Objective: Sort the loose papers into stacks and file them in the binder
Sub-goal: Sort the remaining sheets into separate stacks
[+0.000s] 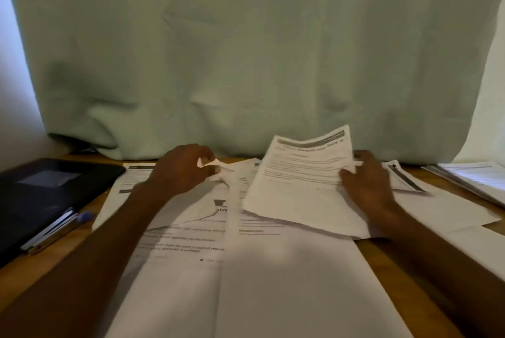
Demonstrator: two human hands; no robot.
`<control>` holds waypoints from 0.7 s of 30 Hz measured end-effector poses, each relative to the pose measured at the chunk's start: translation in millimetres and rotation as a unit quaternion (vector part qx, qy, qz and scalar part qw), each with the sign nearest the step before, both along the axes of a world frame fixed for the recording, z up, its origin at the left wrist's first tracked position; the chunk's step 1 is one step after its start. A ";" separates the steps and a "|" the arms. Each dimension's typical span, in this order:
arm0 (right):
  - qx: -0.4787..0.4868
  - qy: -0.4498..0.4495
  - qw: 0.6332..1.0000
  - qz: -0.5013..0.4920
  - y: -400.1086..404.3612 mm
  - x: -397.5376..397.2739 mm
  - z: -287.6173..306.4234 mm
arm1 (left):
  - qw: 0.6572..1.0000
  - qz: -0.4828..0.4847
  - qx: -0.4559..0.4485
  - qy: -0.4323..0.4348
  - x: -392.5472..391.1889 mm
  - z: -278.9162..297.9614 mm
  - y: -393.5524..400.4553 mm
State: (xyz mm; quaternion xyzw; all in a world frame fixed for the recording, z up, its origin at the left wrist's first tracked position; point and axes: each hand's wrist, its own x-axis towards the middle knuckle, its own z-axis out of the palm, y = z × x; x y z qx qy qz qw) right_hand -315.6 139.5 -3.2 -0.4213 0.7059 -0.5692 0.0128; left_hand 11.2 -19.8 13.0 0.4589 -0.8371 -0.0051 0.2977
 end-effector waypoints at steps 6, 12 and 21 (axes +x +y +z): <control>0.127 0.072 0.989 0.003 -2.5 -19.4 -2.7 | 0.936 0.075 0.280 -0.200 38.4 -10.7 -10.9; 0.198 0.177 0.964 -0.022 -7.7 -11.4 -16.4 | 0.962 0.013 0.269 -0.054 26.3 -11.8 -11.5; 0.060 0.315 0.923 0.212 -0.1 47.1 -14.2 | 0.955 0.133 0.246 -0.095 36.9 -45.7 -48.9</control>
